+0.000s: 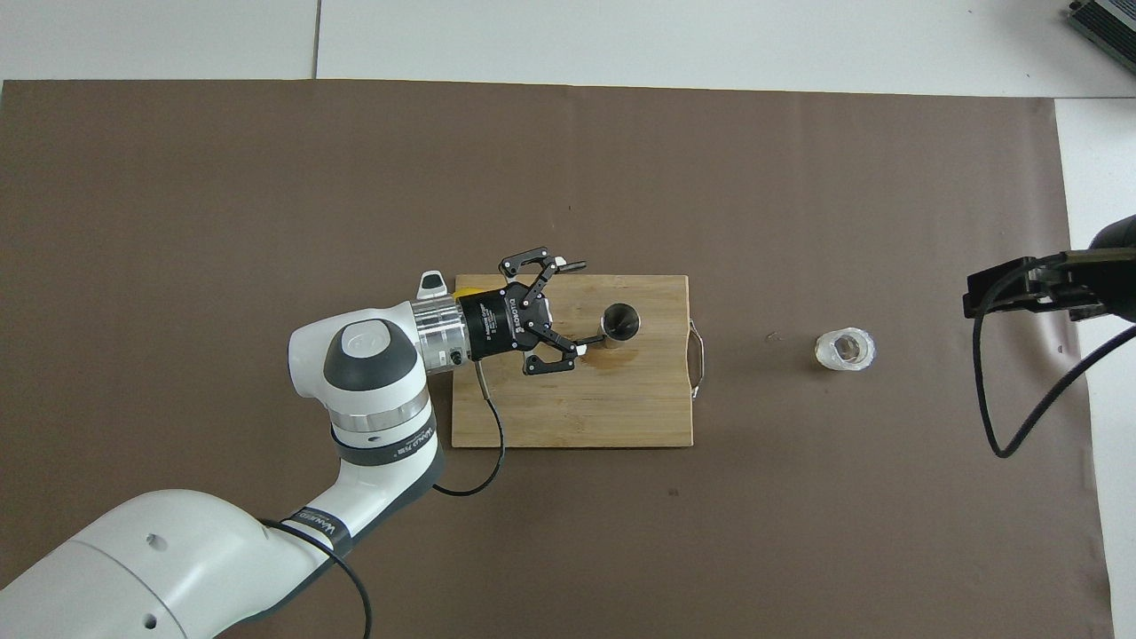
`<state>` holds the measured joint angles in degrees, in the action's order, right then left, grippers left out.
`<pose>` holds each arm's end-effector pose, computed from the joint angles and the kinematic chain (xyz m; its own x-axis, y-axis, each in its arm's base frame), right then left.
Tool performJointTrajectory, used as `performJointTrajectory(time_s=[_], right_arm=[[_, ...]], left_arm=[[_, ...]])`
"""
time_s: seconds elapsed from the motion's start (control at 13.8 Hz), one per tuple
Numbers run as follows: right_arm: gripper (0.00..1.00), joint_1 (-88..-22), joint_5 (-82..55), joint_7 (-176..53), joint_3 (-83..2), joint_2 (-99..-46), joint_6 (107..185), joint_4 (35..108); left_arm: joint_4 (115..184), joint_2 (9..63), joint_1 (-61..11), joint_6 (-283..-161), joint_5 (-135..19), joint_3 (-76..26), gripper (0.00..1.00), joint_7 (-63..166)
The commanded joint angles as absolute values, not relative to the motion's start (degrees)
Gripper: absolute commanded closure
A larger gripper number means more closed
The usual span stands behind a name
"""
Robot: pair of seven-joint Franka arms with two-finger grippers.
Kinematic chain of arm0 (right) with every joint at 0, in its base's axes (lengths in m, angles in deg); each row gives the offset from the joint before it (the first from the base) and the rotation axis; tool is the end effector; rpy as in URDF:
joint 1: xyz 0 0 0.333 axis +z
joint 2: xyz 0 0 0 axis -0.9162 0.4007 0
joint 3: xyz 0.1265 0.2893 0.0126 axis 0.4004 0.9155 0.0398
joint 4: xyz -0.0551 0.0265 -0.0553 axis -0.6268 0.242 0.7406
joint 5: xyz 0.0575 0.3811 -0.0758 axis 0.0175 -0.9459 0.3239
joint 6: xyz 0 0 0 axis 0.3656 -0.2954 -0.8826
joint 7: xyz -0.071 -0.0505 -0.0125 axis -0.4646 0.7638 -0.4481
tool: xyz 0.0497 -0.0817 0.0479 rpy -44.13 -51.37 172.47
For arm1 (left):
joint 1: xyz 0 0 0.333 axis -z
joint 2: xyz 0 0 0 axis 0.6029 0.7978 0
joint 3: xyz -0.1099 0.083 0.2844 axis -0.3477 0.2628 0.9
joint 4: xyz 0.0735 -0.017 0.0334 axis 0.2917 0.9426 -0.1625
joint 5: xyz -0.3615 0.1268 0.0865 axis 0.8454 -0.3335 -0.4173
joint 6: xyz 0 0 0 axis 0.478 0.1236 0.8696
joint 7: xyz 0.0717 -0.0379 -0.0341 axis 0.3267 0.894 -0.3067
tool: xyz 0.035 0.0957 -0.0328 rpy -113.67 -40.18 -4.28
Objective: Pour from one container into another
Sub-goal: 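Lower the steel cup onto the wooden board and open the left gripper, then retract the left gripper while the right gripper reaches the clear glass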
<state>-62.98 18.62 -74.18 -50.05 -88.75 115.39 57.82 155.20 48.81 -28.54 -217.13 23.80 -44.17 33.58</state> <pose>0.5425 0.0086 0.6290 0.9977 -0.0527 -0.0416 -0.0518 -0.9984 0.0240 0.5282 -0.3227 0.2873 0.0587 0.2490 -0.9667 0.9798 0.1709 0.1035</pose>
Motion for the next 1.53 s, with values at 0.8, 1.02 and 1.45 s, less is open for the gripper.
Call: performJointTrajectory(time_s=[0.8, 1.02, 1.45], right_arm=[[0.00, -63.92, 17.29, -72.68, -50.47, -90.01, 114.74, 59.20], [0.00, -63.92, 17.29, -70.14, -50.47, -90.01, 115.87, 59.54], [0.00, -63.39, 17.29, -54.52, -50.39, -89.92, 125.70, 65.51]], left_arm=[[149.96, 47.55, -45.95, -200.39, -7.96, -43.96, 0.00, 32.48], [146.96, 47.64, -47.36, -195.81, -17.92, -42.38, 0.00, 29.41], [143.00, 47.11, -47.27, -192.55, -40.15, -41.14, 0.00, 29.40]])
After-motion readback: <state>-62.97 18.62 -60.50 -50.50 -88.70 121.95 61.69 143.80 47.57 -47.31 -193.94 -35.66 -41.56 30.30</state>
